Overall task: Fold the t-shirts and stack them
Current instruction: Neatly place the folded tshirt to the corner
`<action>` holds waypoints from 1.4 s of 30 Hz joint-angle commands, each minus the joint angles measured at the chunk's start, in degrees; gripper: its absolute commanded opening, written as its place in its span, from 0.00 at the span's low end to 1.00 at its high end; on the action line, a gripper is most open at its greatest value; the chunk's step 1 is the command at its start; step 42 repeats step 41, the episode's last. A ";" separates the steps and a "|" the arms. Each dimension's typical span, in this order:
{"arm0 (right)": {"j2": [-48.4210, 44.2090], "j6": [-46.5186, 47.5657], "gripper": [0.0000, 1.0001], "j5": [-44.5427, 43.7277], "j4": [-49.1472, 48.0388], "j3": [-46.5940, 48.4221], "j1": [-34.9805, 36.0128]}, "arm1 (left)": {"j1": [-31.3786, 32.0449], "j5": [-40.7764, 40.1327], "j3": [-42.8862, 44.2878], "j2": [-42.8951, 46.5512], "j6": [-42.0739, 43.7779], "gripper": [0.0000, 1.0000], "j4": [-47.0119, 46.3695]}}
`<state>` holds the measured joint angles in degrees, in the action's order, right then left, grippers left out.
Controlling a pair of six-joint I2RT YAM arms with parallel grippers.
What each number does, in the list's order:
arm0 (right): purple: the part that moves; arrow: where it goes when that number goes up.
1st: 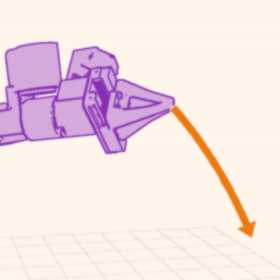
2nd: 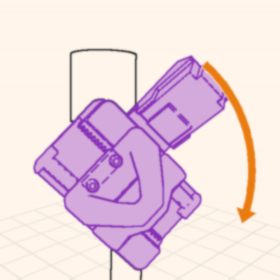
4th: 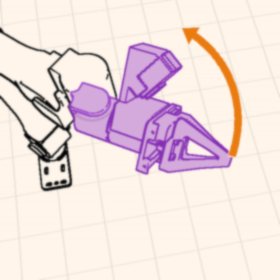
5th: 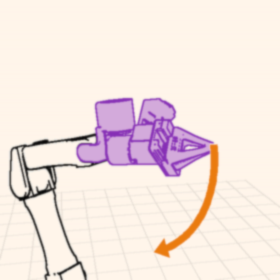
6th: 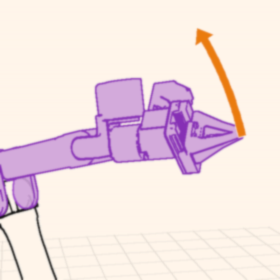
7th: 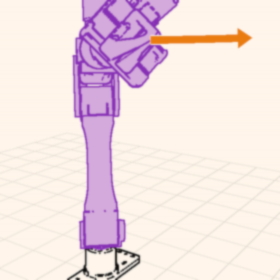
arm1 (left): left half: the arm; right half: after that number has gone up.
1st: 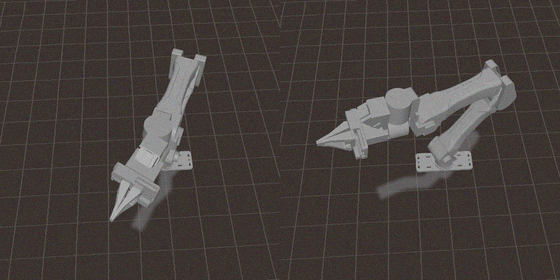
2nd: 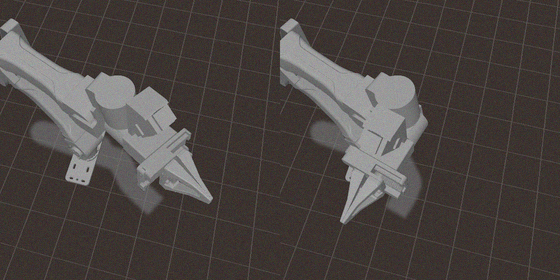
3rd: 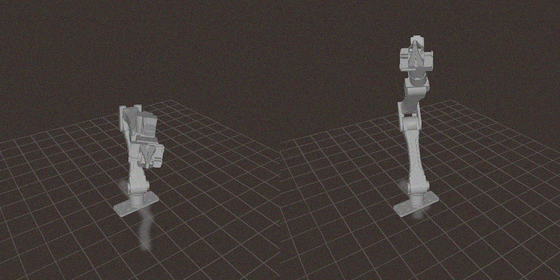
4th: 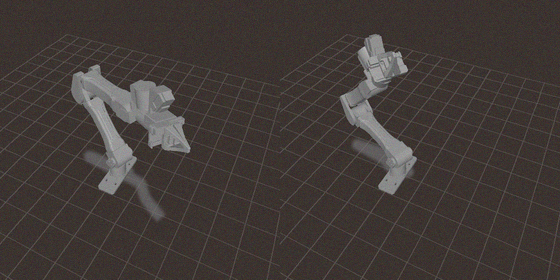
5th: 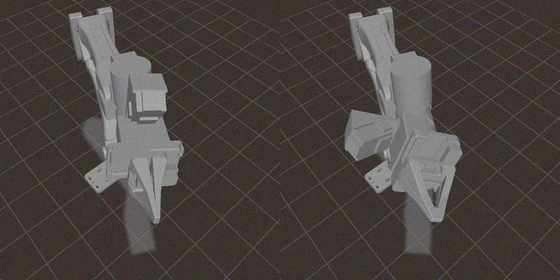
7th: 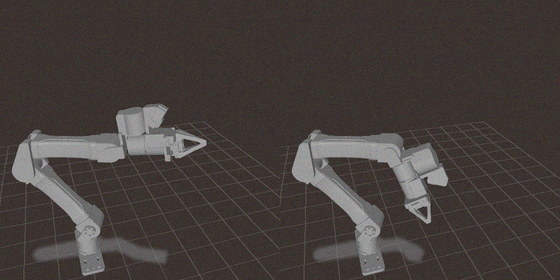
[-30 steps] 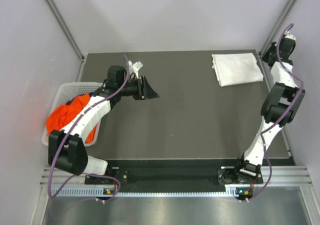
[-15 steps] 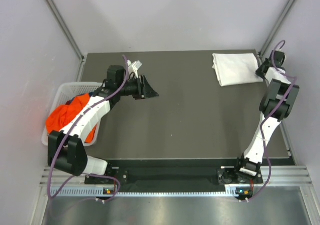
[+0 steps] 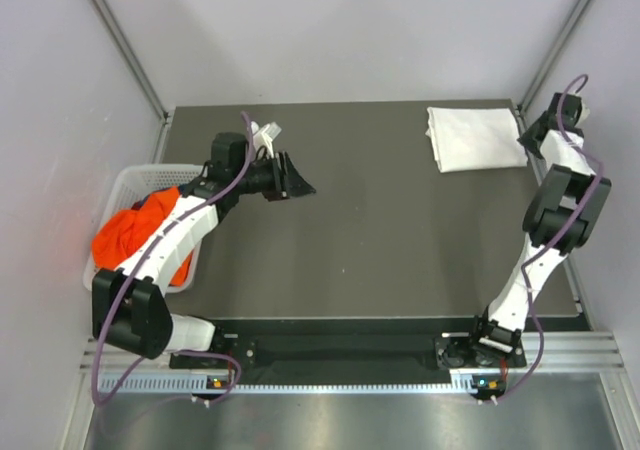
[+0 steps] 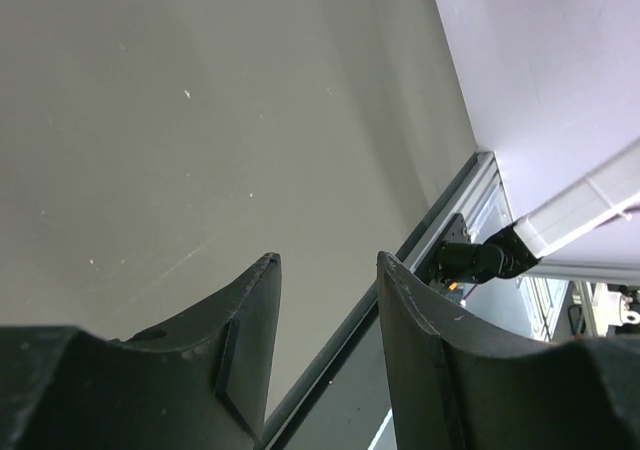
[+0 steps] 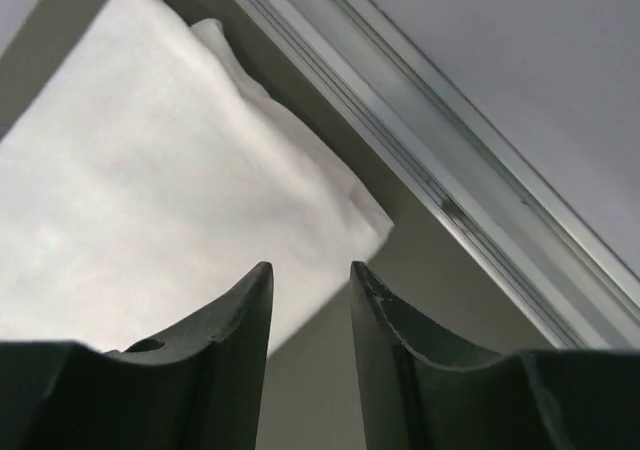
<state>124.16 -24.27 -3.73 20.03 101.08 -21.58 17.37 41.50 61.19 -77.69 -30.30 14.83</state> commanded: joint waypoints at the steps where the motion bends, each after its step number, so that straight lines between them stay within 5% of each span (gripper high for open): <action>1: -14.18 -0.34 0.39 -5.66 5.35 -2.71 1.80 | 0.21 -1.24 4.37 3.51 0.68 0.49 -0.86; 5: -29.65 -1.83 0.65 -6.29 8.17 -11.06 2.86 | 0.12 -1.94 7.01 4.21 1.56 0.50 1.86; 8: -39.23 0.96 1.00 -4.89 12.29 -15.03 6.54 | 0.12 -2.56 8.15 4.04 2.62 0.51 3.97; 12: -50.48 2.04 1.00 1.60 19.77 -18.88 14.53 | 0.12 -2.82 8.86 5.09 1.75 0.52 5.31; 15: -61.81 -0.24 1.00 11.44 18.64 -28.43 21.11 | 0.12 -2.12 7.28 8.69 -0.98 0.67 2.05; 18: -72.28 -2.01 1.00 17.51 17.15 -37.14 28.68 | 0.12 -1.77 5.70 12.82 -2.13 0.99 0.29; 22: -84.30 -2.01 1.00 26.46 17.85 -43.06 29.58 | 0.12 -3.69 4.04 18.52 -1.69 0.99 2.39; 28: -94.87 -3.50 1.00 24.05 16.71 -46.14 29.58 | 0.12 -5.11 -1.86 24.86 -3.35 0.99 -0.41; 42: -94.19 -1.13 1.00 18.76 20.05 -40.61 29.49 | 0.12 -4.14 -4.15 30.84 -3.89 0.99 -2.26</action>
